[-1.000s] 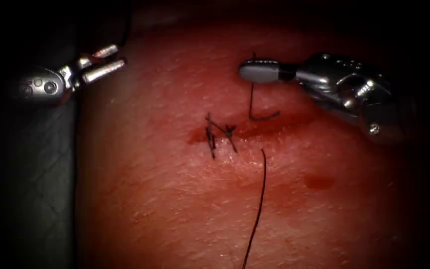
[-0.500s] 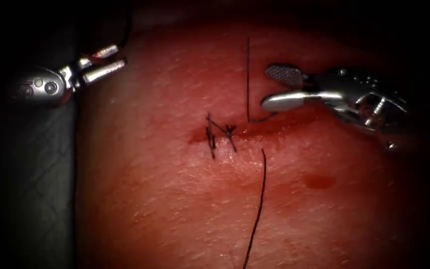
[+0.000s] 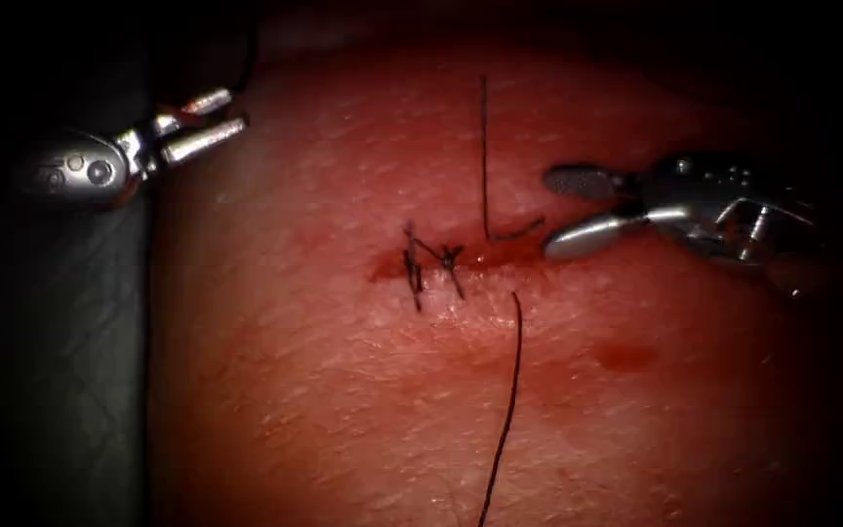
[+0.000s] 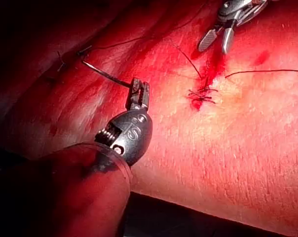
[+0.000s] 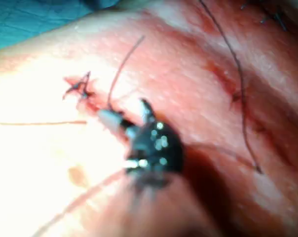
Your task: Wound Closure
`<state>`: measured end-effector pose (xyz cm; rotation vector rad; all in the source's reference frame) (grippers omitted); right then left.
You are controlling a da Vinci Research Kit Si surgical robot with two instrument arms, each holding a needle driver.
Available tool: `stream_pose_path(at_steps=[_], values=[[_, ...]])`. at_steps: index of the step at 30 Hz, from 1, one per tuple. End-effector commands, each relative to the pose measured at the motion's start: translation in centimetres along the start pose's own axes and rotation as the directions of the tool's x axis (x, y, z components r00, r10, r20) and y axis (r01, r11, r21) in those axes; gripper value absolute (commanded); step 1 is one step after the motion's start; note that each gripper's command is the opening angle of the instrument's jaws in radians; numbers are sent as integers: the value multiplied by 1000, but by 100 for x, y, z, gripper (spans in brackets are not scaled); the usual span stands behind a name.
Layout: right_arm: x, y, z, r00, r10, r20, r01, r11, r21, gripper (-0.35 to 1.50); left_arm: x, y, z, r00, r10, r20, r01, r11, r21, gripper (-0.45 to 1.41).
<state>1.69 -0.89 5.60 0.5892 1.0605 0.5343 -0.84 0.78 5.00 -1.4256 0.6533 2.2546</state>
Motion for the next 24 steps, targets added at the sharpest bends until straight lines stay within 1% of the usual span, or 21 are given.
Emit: stream_pose_path(at_steps=[1, 5, 6, 7, 8, 9, 10, 11, 12, 14, 15, 16, 19, 21, 22, 24], values=[[-10, -4, 17, 1000, -6, -1, 6, 1000, 12, 67, -4, 4, 6, 1000, -1, -1, 1, 1000, 0, -45], [-18, -2, 29, 1000, -20, 15, 19, 1000, 15, 66, -4, 4, 6, 1000, -1, -1, 1, 1000, 0, -45], [-19, 0, 31, 1000, -21, 15, 21, 1000, 14, 57, -4, 4, 6, 1000, -1, -1, 1, 1000, 0, -45], [-20, 0, 30, 1000, -21, 15, 21, 1000, 12, 29, -4, 4, 6, 1000, -1, -1, 1, 1000, 0, -45], [-20, 1, 29, 1000, -22, 15, 22, 1000, 13, -20, -4, 4, 6, 1000, -1, -1, 1, 1000, 0, -45], [-20, 1, 26, 1000, -21, 17, 21, 1000, 7, -35, -4, 4, 6, 1000, -1, -1, 1, 1000, 0, -45], [-16, 1, 20, 1000, -16, 21, 16, 999, -28, -35, -4, 4, 6, 1000, -1, -1, 1, 1000, -1, -45], [-16, 1, 20, 1000, -16, 21, 16, 999, -28, -35, -4, 4, 6, 1000, -1, -1, 1, 1000, -1, -45], [-14, 2, 16, 1000, -11, 27, 12, 999, -49, -35, -4, 4, 6, 1000, -1, -1, 1, 1000, -1, -45], [-3, 6, 0, 1000, 7, 5, -7, 995, -96, -35, -4, 4, 6, 1000, -1, -1, 1, 1000, -1, -45], [-3, 6, 0, 1000, 7, 5, -7, 995, -96, -35, -4, 4, 6, 1000, -1, -1, 1, 1000, -1, -45], [4, 8, -10, 1000, 17, -6, -17, 994, -105, -35, -4, 4, 6, 1000, -1, -1, 1, 1000, -1, -45], [9, 8, -25, 1000, 20, -18, -22, 992, -124, -35, -4, 4, 6, 1000, -1, -1, 1, 1000, 0, -45], [5, 7, -35, 1000, 14, -16, -16, 991, -129, -35, -4, 4, 7, 1000, -1, -1, 1, 1000, 0, -45], [-2, 8, -48, 1000, 13, -10, -14, 990, -143, -35, -4, 4, 7, 1000, -1, -1, 1, 1000, 0, -45], [-12, 10, -62, 1000, 12, 15, -10, 986, -164, -35, -4, 4, 7, 1000, -1, 0, 1, 1000, 0, -45]])
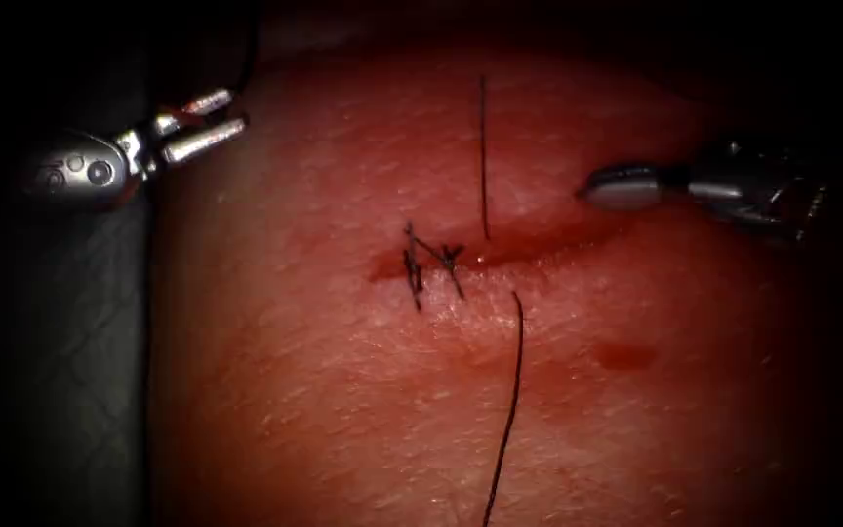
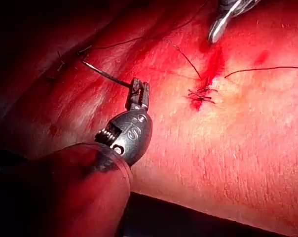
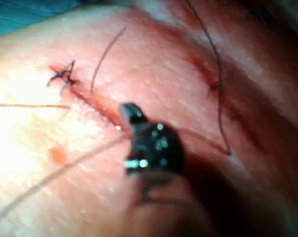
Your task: Wound Closure
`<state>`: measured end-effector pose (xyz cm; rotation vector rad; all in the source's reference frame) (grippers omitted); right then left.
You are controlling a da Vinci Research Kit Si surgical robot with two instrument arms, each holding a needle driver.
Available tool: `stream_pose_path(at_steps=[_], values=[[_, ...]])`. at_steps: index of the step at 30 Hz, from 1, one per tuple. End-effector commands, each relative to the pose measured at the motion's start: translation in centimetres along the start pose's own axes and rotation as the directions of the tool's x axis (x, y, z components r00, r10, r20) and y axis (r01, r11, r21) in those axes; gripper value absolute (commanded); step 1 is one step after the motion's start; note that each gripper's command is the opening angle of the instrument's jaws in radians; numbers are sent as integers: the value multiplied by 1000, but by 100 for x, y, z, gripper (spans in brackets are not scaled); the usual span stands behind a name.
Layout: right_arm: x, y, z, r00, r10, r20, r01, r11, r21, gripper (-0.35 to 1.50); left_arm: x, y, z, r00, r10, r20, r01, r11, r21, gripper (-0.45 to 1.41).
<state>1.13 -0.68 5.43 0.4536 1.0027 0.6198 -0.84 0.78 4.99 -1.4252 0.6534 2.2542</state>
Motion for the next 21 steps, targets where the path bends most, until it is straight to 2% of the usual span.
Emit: stream_pose_path(at_steps=[1, 4, 6, 7, 11, 14, 15, 16, 17, 18, 19, 20, 21], values=[[-29, 6, -16, 999, -5, 49, 6, 1000, -30, -35, -4, 5, 7, 1000, -1, 0, 1, 1000, 0, -45], [-51, 18, -37, 998, -7, 61, 10, 998, -56, -35, -4, 5, 7, 1000, 0, 0, 0, 1000, 0, -45], [-78, 33, -51, 998, -12, 68, 17, 997, -78, -35, -4, 6, 8, 1000, 0, 1, 0, 1000, 1, -45], [-78, 33, -51, 998, -12, 68, 17, 997, -78, -35, -4, 6, 8, 1000, 0, 1, 0, 1000, 1, -45], [-104, 39, -41, 997, -32, 72, 36, 998, -48, -35, -3, 8, 10, 1000, 1, 6, -1, 1000, 4, -45], [-120, 37, -29, 993, -51, 110, 56, 997, -44, -35, -3, 9, 10, 1000, 2, 8, -2, 1000, 2, -45], [-132, 35, -24, 988, -66, 141, 73, 997, -41, -35, -3, 9, 9, 1000, 2, 8, -2, 1000, 1, -45], [-132, 35, -24, 988, -66, 141, 73, 997, -41, -35, -3, 9, 9, 1000, 2, 8, -2, 1000, 1, -45], [-137, 34, -22, 985, -73, 157, 80, 996, -39, -25, -3, 8, 9, 1000, 2, 8, -2, 1000, 1, -45], [-144, 34, -22, 981, -86, 176, 94, 995, -35, 2, -3, 8, 9, 1000, 2, 7, -2, 1000, 1, -45], [-152, 34, -26, 978, -78, 193, 86, 996, -32, 19, -3, 8, 8, 1000, 2, 7, -2, 1000, 0, -45], [-152, 34, -26, 978, -78, 193, 86, 996, -32, 19, -3, 8, 8, 1000, 2, 7, -2, 1000, 0, -45], [-160, 35, -36, 974, -82, 209, 92, 995, -40, 29, -3, 8, 8, 1000, 1, 7, -1, 1000, 0, -45]])
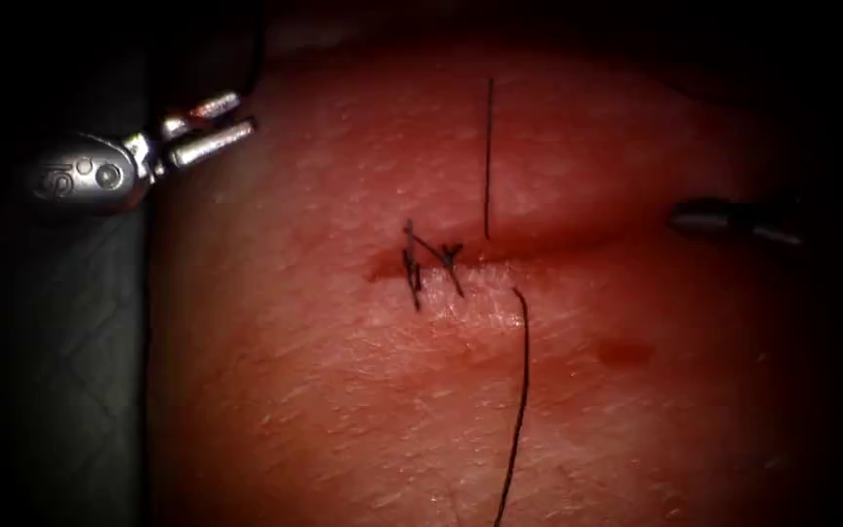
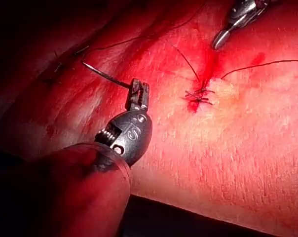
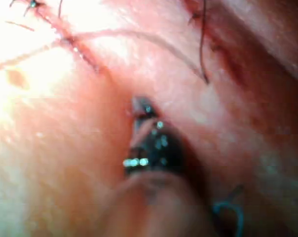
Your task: Wound Closure
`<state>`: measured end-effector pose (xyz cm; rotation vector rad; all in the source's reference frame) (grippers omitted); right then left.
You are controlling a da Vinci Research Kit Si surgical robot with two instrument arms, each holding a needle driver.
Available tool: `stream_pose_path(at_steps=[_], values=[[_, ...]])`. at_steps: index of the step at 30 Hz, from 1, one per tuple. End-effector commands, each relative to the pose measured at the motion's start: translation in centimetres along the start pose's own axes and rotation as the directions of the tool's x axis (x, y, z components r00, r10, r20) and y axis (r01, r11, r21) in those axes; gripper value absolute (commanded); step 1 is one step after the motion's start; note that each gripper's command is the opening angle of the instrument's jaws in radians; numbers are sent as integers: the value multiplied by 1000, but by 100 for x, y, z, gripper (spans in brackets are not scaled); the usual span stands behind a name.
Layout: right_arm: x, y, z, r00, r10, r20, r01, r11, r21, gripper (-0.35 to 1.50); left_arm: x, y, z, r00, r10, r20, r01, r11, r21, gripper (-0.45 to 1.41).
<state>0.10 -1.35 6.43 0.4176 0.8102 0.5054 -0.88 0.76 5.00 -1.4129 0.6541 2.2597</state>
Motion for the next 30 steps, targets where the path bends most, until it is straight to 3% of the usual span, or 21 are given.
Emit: stream_pose_path(at_steps=[1, 3, 4, 9, 12, 17, 23, 26, 27, 30], values=[[-14, -4, 0, 1000, -2, 21, 2, 1000, -8, 36, -3, 4, 6, 1000, -1, -2, 1, 1000, -2, -45], [-26, 2, -18, 998, -7, 62, 11, 998, -55, 76, -3, 4, 6, 1000, -1, -2, 1, 1000, -2, -45], [-31, 4, -25, 997, -5, 71, 10, 998, -64, 86, -3, 4, 6, 1000, -1, -2, 1, 1000, -2, -45], [-43, 8, -49, 996, 18, 92, -10, 996, -92, 111, -2, 4, 6, 1000, -1, -1, 1, 1000, -2, -45], [-36, 2, -69, 992, -30, 122, 44, 992, -116, 141, -2, 4, 6, 1000, -1, -1, 1, 1000, -2, -45], [-8, -7, -88, 992, -63, 110, 75, 991, -110, 141, -2, 4, 5, 1000, -1, -1, 1, 1000, -1, -45], [45, -20, -111, 997, -66, -40, 61, 992, -114, 145, -2, 5, 8, 1000, -1, -2, 1, 1000, -2, -45], [73, -38, -109, 994, -68, -80, 63, 996, -70, 141, -3, 4, 11, 1000, -1, -4, 1, 1000, -2, -45], [88, -52, -103, 988, -70, -136, 67, 997, -34, 138, -4, 4, 14, 1000, -1, -4, 1, 1000, -1, -45], [102, -64, -92, 980, -78, -182, 77, 997, -8, 135, -8, 4, 17, 1000, -5, -3, 5, 1000, -2, -45]])
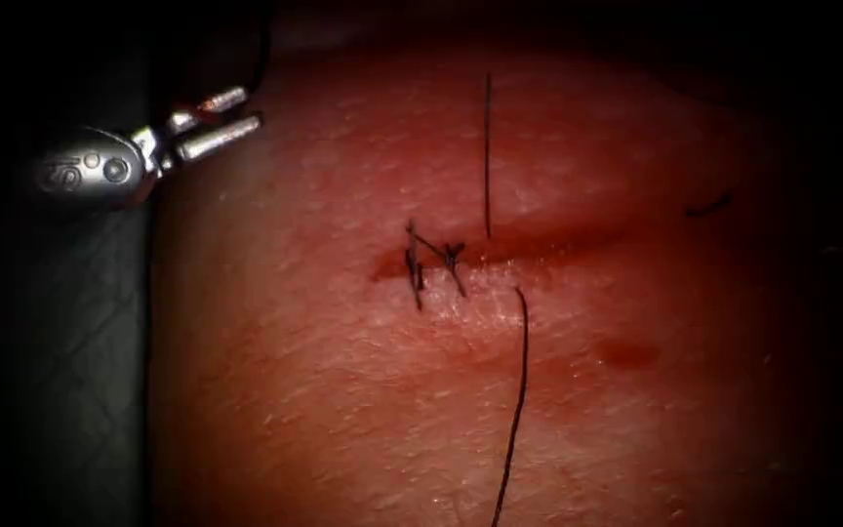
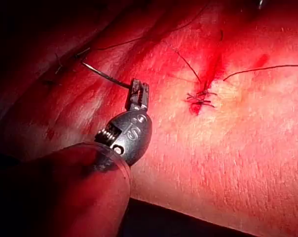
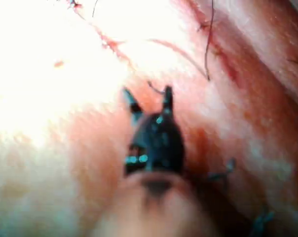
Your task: Wound Closure
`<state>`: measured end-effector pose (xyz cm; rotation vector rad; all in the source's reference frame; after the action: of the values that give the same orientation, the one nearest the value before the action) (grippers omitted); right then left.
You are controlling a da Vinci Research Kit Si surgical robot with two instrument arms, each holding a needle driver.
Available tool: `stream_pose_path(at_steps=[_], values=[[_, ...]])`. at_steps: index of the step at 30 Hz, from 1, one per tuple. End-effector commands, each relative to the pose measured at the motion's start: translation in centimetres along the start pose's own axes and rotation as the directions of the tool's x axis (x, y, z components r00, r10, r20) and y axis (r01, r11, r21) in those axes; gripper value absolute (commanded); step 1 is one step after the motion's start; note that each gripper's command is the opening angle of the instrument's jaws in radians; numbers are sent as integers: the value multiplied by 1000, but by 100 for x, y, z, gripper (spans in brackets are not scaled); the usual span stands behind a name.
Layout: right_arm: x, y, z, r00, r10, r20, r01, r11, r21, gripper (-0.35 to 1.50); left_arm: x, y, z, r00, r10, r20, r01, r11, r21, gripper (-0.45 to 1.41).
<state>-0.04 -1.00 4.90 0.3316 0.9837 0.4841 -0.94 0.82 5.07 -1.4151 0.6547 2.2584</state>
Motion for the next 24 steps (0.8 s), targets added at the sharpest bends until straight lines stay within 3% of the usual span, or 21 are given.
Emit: stream_pose_path(at_steps=[1, 6, 8, 10, 18, 22, 23, 24], values=[[9, -22, 32, 1000, -14, -22, 14, 1000, 26, 135, -11, 4, 12, 1000, -7, 2, 7, 1000, -4, -45], [37, -36, 89, 990, -135, -49, 136, 991, 14, 135, -46, 19, 48, 999, -36, 33, 37, 999, -40, -45], [39, -38, 93, 989, -136, -57, 137, 991, 12, 133, -51, 23, 54, 998, -42, 38, 44, 998, -44, -45], [44, -43, 105, 989, -137, -64, 138, 990, 10, 119, -63, 31, 72, 998, -48, 45, 50, 997, -63, -45], [43, -55, 133, 987, -137, -84, 137, 991, -13, 116, -91, 56, 118, 994, -87, 63, 94, 989, -117, -45], [40, -64, 150, 991, -100, -91, 100, 995, -6, 116, -100, 70, 125, 991, -106, 83, 117, 982, -151, -45], [39, -69, 158, 991, -89, -96, 89, 996, 0, 109, -101, 78, 130, 986, -134, 98, 149, 975, -165, 22], [39, -72, 163, 991, -93, -100, 94, 996, 4, 98, -101, 80, 131, 984, -145, 99, 160, 973, -166, 46]])
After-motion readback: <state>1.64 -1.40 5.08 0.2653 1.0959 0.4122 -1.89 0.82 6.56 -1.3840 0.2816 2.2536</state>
